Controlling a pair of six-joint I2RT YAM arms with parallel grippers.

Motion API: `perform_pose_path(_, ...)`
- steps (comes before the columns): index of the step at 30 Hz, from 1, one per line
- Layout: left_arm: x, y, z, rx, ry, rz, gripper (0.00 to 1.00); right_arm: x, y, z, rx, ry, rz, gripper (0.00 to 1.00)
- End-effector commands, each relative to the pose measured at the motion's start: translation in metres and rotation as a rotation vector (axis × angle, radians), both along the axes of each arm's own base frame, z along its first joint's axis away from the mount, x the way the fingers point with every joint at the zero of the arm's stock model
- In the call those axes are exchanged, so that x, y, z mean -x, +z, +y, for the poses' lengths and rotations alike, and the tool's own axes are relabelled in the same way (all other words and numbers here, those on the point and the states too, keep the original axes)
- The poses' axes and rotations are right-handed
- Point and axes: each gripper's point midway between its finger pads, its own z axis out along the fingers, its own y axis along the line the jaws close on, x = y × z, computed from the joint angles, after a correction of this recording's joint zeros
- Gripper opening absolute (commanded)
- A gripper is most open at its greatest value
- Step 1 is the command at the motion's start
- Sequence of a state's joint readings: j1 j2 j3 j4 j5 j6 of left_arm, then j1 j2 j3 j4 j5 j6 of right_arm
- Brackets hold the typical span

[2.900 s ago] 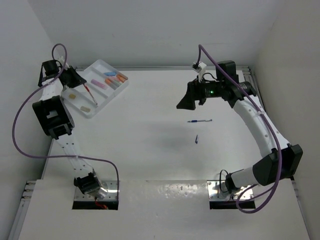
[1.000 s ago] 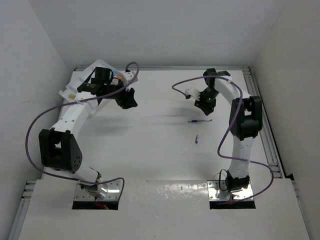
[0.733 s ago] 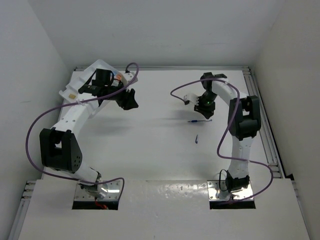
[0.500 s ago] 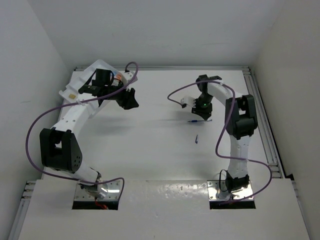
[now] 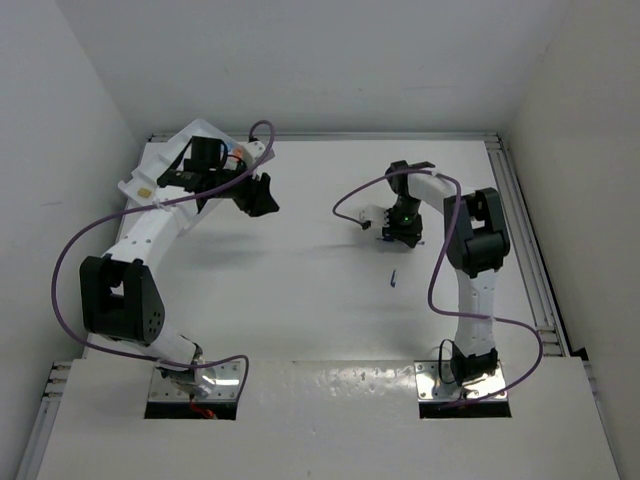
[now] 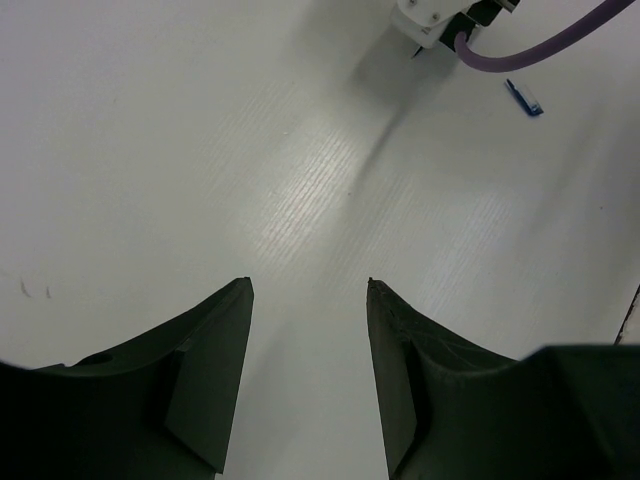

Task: Sort the stationery into containers
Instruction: Pick up the pen from the center of the board.

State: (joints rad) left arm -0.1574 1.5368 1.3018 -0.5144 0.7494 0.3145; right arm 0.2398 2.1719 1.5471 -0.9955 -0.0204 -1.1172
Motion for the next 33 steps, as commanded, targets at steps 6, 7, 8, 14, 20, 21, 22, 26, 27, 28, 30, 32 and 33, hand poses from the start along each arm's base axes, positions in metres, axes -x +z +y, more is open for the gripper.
perform_pose_path(6, 0.0, 0.004, -0.006, 0.033, -0.015, -0.001, 0.55, 0.003, -0.021, 0.005, 0.021, 0.069, 0.026, 0.23)
perform_pose_path(7, 0.001, 0.004, -0.005, 0.035, -0.013, 0.003, 0.55, 0.006, -0.022, 0.006, 0.023, 0.071, 0.035, 0.22)
perform_pose_path(8, 0.002, 0.003, -0.006, 0.036, -0.015, 0.009, 0.55, 0.006, -0.023, 0.002, 0.044, 0.071, 0.036, 0.2)
perform_pose_path(14, 0.017, 0.004, -0.02, 0.096, -0.036, 0.028, 0.51, 0.007, -0.014, 0.002, 0.036, -0.05, 0.023, 0.01)
perform_pose_path(20, 0.055, 0.003, -0.058, 0.058, -0.058, -0.028, 0.5, 0.004, 0.046, 0.008, -0.151, -0.339, 0.015, 0.0)
perform_pose_path(21, 0.064, -0.003, -0.067, 0.053, -0.077, -0.018, 0.5, 0.001, 0.064, 0.014, -0.215, -0.375, -0.006, 0.0)
perform_pose_path(22, 0.069, -0.004, -0.073, 0.056, -0.077, -0.006, 0.5, 0.001, 0.073, 0.008, -0.246, -0.453, -0.005, 0.0)
perform_pose_path(26, 0.081, -0.026, -0.096, 0.034, -0.037, 0.044, 0.58, 0.01, 0.116, 0.0, -0.383, -0.638, -0.019, 0.0)
perform_pose_path(27, 0.089, -0.03, -0.108, 0.027, -0.063, 0.042, 0.58, 0.016, 0.127, -0.004, -0.426, -0.698, -0.021, 0.0)
perform_pose_path(28, 0.092, -0.038, -0.116, 0.038, -0.029, 0.105, 0.59, 0.022, 0.132, -0.002, -0.444, -0.718, -0.015, 0.0)
perform_pose_path(30, 0.095, -0.055, -0.133, 0.007, 0.043, 0.144, 0.59, 0.037, 0.141, -0.014, -0.486, -0.809, -0.009, 0.0)
perform_pose_path(32, 0.088, -0.064, -0.141, -0.03, 0.133, 0.161, 0.59, 0.048, 0.145, -0.015, -0.51, -0.843, -0.003, 0.0)
perform_pose_path(33, 0.094, -0.077, -0.153, -0.059, 0.158, 0.194, 0.59, 0.061, 0.14, -0.017, -0.508, -0.879, 0.025, 0.0)
